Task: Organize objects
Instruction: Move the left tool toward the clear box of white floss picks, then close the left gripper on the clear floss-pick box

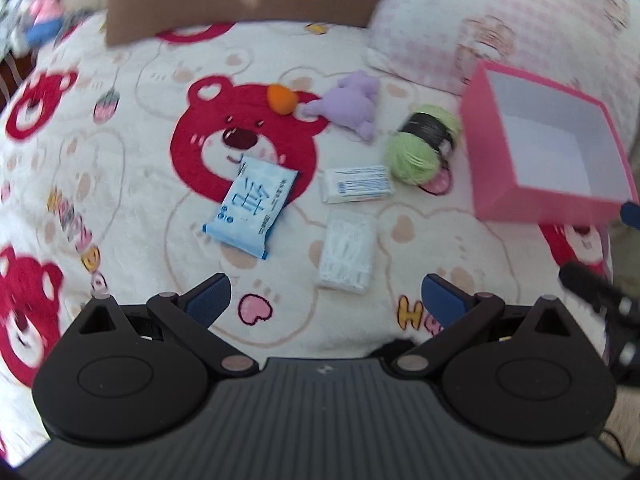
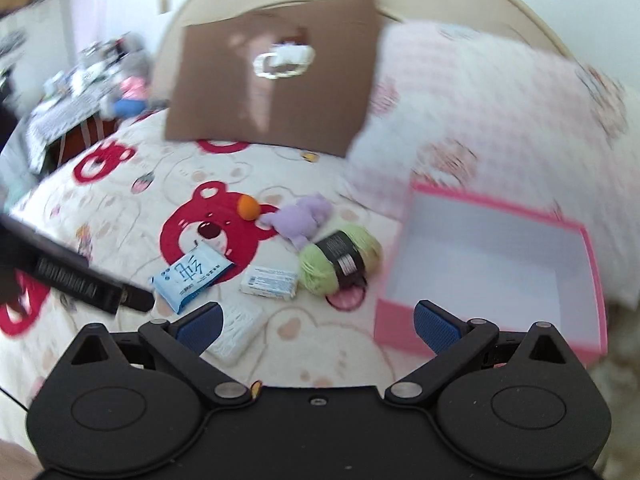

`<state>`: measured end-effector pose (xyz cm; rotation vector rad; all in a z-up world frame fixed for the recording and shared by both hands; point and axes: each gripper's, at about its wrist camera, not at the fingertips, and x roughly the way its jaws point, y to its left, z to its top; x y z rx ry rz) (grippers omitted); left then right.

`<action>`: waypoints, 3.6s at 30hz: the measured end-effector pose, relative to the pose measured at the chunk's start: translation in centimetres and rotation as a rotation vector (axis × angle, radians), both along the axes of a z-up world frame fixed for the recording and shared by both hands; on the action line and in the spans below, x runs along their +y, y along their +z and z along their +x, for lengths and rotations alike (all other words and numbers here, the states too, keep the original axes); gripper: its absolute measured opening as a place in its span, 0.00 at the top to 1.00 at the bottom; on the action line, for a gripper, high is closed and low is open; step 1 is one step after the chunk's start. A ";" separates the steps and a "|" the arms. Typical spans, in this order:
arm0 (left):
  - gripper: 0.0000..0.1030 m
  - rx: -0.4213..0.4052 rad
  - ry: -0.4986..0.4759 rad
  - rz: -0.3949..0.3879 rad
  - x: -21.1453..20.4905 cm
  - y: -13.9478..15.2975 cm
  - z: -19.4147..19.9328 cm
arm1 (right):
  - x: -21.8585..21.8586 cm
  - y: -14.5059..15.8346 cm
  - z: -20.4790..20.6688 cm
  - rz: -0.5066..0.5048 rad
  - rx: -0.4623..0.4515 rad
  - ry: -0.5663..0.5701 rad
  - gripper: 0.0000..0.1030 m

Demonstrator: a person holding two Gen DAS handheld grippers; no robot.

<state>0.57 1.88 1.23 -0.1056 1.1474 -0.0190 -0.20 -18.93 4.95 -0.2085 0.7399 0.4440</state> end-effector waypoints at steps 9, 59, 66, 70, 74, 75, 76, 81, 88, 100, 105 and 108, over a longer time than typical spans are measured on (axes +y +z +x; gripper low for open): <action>0.00 0.012 -0.001 0.030 1.3 -5.1 2.7 | 4.5 -4.6 1.7 -0.112 -0.002 0.295 0.06; 0.42 0.205 0.102 -0.266 3.3 -16.3 5.4 | 11.7 -18.3 6.0 -0.227 -0.051 0.698 0.08; 0.51 0.216 0.169 -0.375 3.2 -17.2 4.8 | 11.3 -19.8 7.2 -0.158 0.011 0.695 0.07; 0.51 0.198 0.194 -0.386 3.2 -17.1 4.5 | 11.0 -20.1 7.5 -0.117 0.048 0.656 0.06; 0.49 0.195 0.240 -0.452 4.1 -17.8 4.5 | 10.7 -20.2 7.1 -0.113 0.034 0.643 0.06; 0.48 0.199 0.264 -0.481 4.5 -18.1 4.6 | 10.8 -20.1 7.2 -0.112 0.037 0.637 0.06; 0.49 0.199 0.277 -0.500 4.6 -18.1 4.8 | 10.7 -20.1 7.2 -0.110 0.039 0.632 0.06; 0.54 0.127 0.220 -0.438 3.8 -16.8 5.0 | 10.1 -19.8 7.4 -0.095 0.086 0.575 0.06; 0.54 0.045 0.137 -0.365 3.5 -15.7 5.7 | 8.8 -19.3 7.2 -0.060 0.219 0.507 0.05; 0.55 0.024 0.107 -0.339 2.6 -16.0 6.6 | 9.1 -19.4 5.7 -0.051 0.170 0.347 0.12; 0.59 0.021 0.095 -0.321 2.5 -15.9 6.7 | 9.3 -19.8 5.8 -0.063 0.159 0.349 0.12; 0.59 0.028 0.104 -0.328 2.6 -16.0 6.8 | 9.2 -20.4 6.5 -0.043 0.181 0.335 0.12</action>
